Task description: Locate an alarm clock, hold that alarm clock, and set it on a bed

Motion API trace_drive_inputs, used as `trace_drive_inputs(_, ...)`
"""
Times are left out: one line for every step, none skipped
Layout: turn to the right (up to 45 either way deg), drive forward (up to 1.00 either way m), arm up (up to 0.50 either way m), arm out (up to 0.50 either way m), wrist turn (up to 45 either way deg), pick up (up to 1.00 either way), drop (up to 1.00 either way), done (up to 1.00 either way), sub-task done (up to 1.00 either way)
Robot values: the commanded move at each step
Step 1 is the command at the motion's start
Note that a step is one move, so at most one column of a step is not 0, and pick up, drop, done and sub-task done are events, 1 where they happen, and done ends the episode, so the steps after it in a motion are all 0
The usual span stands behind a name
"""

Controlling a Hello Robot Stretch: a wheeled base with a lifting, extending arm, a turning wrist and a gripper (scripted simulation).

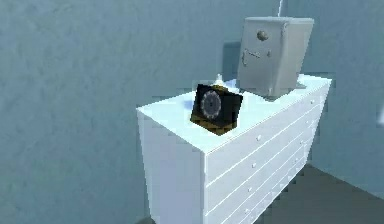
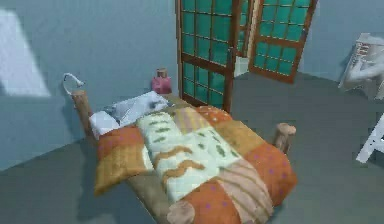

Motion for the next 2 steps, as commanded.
trace_drive_inputs(-45.0, 0.00, 0.00, 0.00, 0.0, 0.00, 0.00, 0.00, 0.00)
trace_drive_inputs(-33.0, 0.00, 0.00, 0.00, 0.0, 0.00, 0.00, 0.00, 0.00)
